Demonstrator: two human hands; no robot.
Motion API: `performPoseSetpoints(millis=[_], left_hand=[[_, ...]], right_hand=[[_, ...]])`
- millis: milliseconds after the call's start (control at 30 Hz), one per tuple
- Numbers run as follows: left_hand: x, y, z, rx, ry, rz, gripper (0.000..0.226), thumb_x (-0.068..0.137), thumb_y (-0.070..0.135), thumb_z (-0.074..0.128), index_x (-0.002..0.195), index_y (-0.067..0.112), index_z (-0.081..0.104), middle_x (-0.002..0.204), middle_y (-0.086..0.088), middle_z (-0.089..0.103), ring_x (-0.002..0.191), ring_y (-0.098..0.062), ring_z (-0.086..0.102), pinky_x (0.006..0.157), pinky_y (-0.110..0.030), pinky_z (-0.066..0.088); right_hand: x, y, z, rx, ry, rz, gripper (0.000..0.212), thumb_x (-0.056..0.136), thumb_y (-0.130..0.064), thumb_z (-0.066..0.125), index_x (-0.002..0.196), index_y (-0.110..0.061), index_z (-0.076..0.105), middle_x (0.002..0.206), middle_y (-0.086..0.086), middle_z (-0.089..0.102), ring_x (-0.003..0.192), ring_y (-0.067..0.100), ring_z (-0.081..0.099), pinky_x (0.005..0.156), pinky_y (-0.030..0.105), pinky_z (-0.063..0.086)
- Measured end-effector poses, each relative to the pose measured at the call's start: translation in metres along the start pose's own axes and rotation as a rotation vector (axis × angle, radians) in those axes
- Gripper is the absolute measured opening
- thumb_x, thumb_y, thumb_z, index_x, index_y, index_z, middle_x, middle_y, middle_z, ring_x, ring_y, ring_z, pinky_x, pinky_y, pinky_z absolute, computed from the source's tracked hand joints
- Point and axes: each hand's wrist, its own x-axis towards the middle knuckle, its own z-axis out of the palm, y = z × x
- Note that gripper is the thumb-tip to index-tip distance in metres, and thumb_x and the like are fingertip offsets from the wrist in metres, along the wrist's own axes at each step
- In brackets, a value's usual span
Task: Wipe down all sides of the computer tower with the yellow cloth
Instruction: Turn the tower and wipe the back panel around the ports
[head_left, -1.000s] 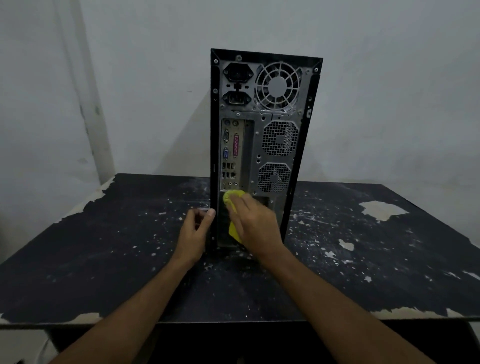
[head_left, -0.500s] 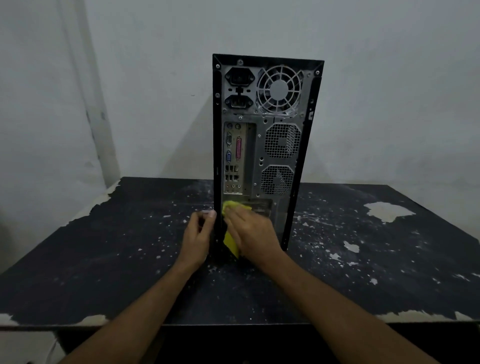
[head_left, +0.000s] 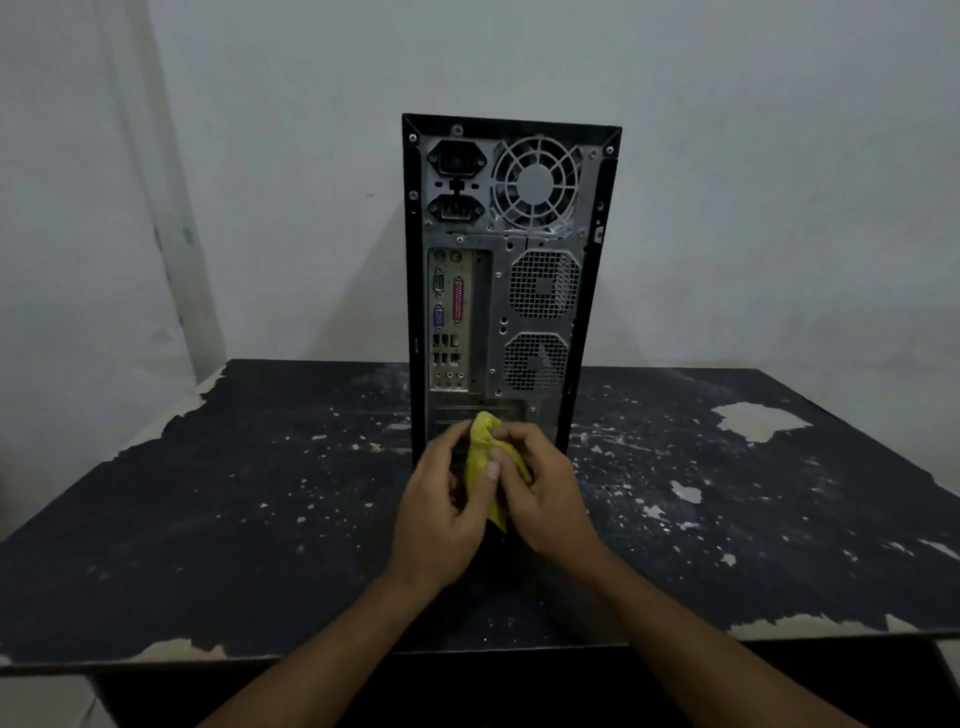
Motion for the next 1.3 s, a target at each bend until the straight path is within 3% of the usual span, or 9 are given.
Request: performPoseSetpoints(millis=[133, 200, 367, 500, 633, 767, 867, 1100, 1300], left_hand=[[0.018, 0.007, 0.003, -0.076, -0.002, -0.055, 0.041, 0.101, 0.041, 0.059, 0.139, 0.026, 0.059, 0.113, 0.015, 0.071, 0.098, -0.007, 0.07, 0.079, -0.038, 0.061], [0.025, 0.007, -0.001, -0.006, 0.081, -0.044, 0.037, 0.098, 0.042, 0.063, 0.132, 0.027, 0.066, 0.11, 0.018, 0.072, 0.096, -0.004, 0.069, 0.078, -0.035, 0.06], [0.035, 0.002, -0.014, 0.481, 0.202, 0.215, 0.031, 0.089, 0.037, 0.072, 0.117, 0.024, 0.076, 0.081, 0.012, 0.056, 0.066, -0.008, 0.05, 0.06, -0.031, 0.042], [0.052, -0.012, -0.006, 0.773, 0.247, 0.404, 0.032, 0.084, 0.029, 0.083, 0.114, 0.02, 0.077, 0.084, 0.002, 0.052, 0.078, -0.019, 0.042, 0.07, -0.032, 0.024], [0.055, -0.021, 0.015, 0.777, 0.305, 0.379, 0.032, 0.08, 0.033, 0.087, 0.109, 0.022, 0.079, 0.096, 0.003, 0.063, 0.096, -0.024, 0.049, 0.082, -0.037, 0.029], [0.036, -0.033, 0.029, 0.845, 0.215, 0.425, 0.042, 0.094, 0.045, 0.071, 0.127, 0.02, 0.071, 0.119, -0.002, 0.063, 0.111, -0.029, 0.05, 0.086, -0.046, 0.034], [0.03, -0.04, 0.033, 0.884, 0.167, 0.467, 0.05, 0.097, 0.036, 0.064, 0.141, 0.013, 0.061, 0.131, -0.008, 0.055, 0.115, -0.032, 0.045, 0.087, -0.046, 0.037], [0.044, -0.046, 0.026, 0.86, -0.01, 0.631, 0.062, 0.087, 0.01, 0.07, 0.147, 0.009, 0.054, 0.134, -0.011, 0.046, 0.112, -0.035, 0.046, 0.086, -0.048, 0.051], [0.064, -0.049, -0.003, 0.929, -0.23, 0.872, 0.065, 0.082, 0.018, 0.078, 0.142, 0.007, 0.056, 0.13, -0.01, 0.05, 0.105, -0.032, 0.049, 0.077, -0.045, 0.047]], right_hand=[[0.002, -0.003, -0.01, 0.104, -0.056, 0.025, 0.028, 0.105, -0.012, 0.049, 0.128, -0.013, 0.066, 0.115, -0.008, 0.07, 0.102, 0.012, 0.068, 0.084, 0.028, 0.056], [0.002, -0.003, -0.017, 0.038, -0.042, -0.038, 0.031, 0.103, -0.01, 0.053, 0.13, -0.011, 0.067, 0.118, -0.006, 0.072, 0.103, 0.009, 0.069, 0.083, 0.028, 0.058], [-0.001, 0.019, -0.039, -0.146, 0.358, -0.052, 0.014, 0.101, -0.015, 0.056, 0.103, -0.012, 0.069, 0.084, -0.005, 0.063, 0.072, 0.011, 0.06, 0.06, 0.027, 0.047], [-0.009, 0.052, -0.045, -0.144, 0.497, 0.107, 0.013, 0.102, -0.011, 0.057, 0.096, -0.016, 0.067, 0.079, -0.003, 0.059, 0.067, 0.016, 0.055, 0.059, 0.031, 0.043], [-0.014, 0.07, -0.036, -0.159, 0.523, 0.246, 0.013, 0.103, -0.016, 0.057, 0.094, -0.019, 0.066, 0.083, -0.003, 0.06, 0.073, 0.016, 0.057, 0.063, 0.037, 0.05], [-0.013, 0.075, -0.031, -0.207, 0.425, 0.256, 0.016, 0.102, -0.017, 0.057, 0.087, -0.019, 0.062, 0.079, -0.004, 0.056, 0.071, 0.015, 0.055, 0.061, 0.035, 0.046], [-0.014, 0.073, -0.029, -0.239, 0.361, 0.23, 0.02, 0.102, -0.017, 0.056, 0.083, -0.019, 0.059, 0.077, -0.005, 0.054, 0.07, 0.012, 0.052, 0.06, 0.027, 0.04], [-0.013, 0.075, -0.029, -0.212, 0.35, 0.252, 0.024, 0.103, -0.017, 0.055, 0.079, -0.016, 0.058, 0.074, -0.001, 0.053, 0.069, 0.016, 0.051, 0.059, 0.027, 0.037], [-0.015, 0.074, -0.029, -0.215, 0.339, 0.265, 0.03, 0.104, -0.018, 0.054, 0.074, -0.014, 0.054, 0.072, 0.001, 0.051, 0.067, 0.018, 0.049, 0.06, 0.036, 0.039]])
